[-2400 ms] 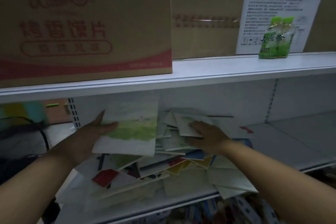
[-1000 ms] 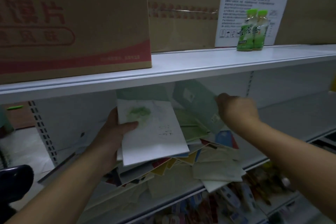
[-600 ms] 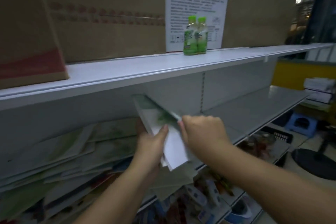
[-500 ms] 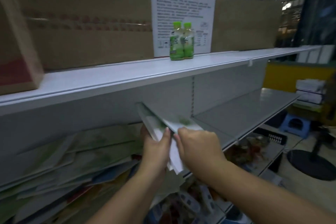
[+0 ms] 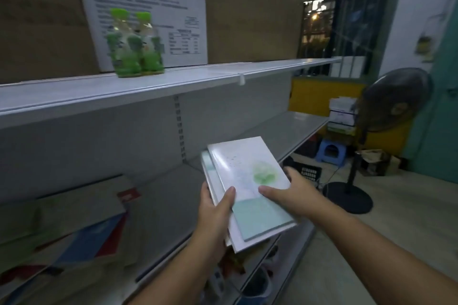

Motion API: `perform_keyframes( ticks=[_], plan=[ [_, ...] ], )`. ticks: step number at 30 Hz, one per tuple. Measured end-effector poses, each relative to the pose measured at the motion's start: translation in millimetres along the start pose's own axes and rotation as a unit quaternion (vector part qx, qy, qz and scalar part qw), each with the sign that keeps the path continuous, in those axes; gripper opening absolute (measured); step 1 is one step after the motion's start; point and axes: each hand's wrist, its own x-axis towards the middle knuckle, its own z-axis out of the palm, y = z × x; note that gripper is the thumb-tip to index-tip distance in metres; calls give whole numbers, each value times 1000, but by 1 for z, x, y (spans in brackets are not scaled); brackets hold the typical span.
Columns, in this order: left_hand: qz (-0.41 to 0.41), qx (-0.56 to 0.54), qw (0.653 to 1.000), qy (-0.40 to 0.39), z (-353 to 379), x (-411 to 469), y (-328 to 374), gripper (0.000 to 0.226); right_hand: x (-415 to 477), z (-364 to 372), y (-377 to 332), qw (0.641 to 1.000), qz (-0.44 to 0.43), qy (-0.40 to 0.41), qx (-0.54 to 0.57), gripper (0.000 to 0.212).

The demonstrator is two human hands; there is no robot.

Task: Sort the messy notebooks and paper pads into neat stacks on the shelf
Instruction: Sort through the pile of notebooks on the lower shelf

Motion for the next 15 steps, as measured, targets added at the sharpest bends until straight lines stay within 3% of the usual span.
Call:
perform_keyframes(
  ticks=[2, 4, 11, 15],
  plan=[
    [-1, 11, 1000, -29, 15, 13, -6, 44, 13, -21, 20, 981, 81, -84, 153, 41],
    [-6, 20, 998, -53, 30, 29, -11, 46, 23, -36, 39, 968, 98, -77, 220, 35],
    [-16, 28, 993, -111, 86, 105, -34, 23, 80, -63, 70, 961, 105, 40, 254, 27],
    [-109, -43, 985, -128, 114, 153, -45, 19, 121, -80, 82, 960, 116, 71, 243, 21]
  ],
)
